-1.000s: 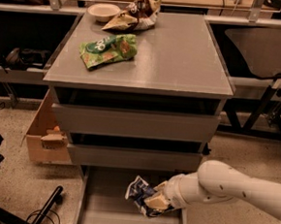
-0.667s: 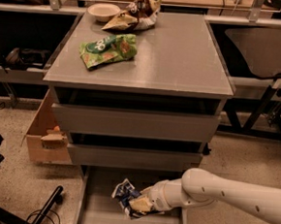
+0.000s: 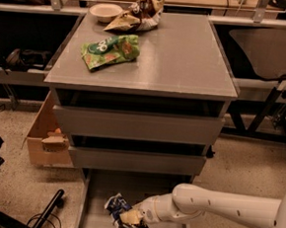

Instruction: Place blue chip bag into bottom drawer

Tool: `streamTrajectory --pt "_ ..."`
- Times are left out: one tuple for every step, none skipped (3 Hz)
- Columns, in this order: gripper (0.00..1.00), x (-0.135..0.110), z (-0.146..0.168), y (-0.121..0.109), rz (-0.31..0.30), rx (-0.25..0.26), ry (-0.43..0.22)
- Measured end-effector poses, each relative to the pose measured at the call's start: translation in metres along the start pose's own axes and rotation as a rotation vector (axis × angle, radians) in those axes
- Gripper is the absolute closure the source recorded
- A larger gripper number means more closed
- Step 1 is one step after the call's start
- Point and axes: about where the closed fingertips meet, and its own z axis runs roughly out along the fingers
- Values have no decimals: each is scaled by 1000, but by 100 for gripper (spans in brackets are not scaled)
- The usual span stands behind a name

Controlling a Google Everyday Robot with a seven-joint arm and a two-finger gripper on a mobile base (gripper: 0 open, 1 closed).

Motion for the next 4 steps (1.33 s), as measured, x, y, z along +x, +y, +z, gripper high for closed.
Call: streamTrajectory --pt "100 0 0 0 0 0 0" --pt "100 3 8 -28 24 2 -16" --pt "100 8 13 -91 69 32 -44" --pt "100 11 6 -145 106 96 -67"
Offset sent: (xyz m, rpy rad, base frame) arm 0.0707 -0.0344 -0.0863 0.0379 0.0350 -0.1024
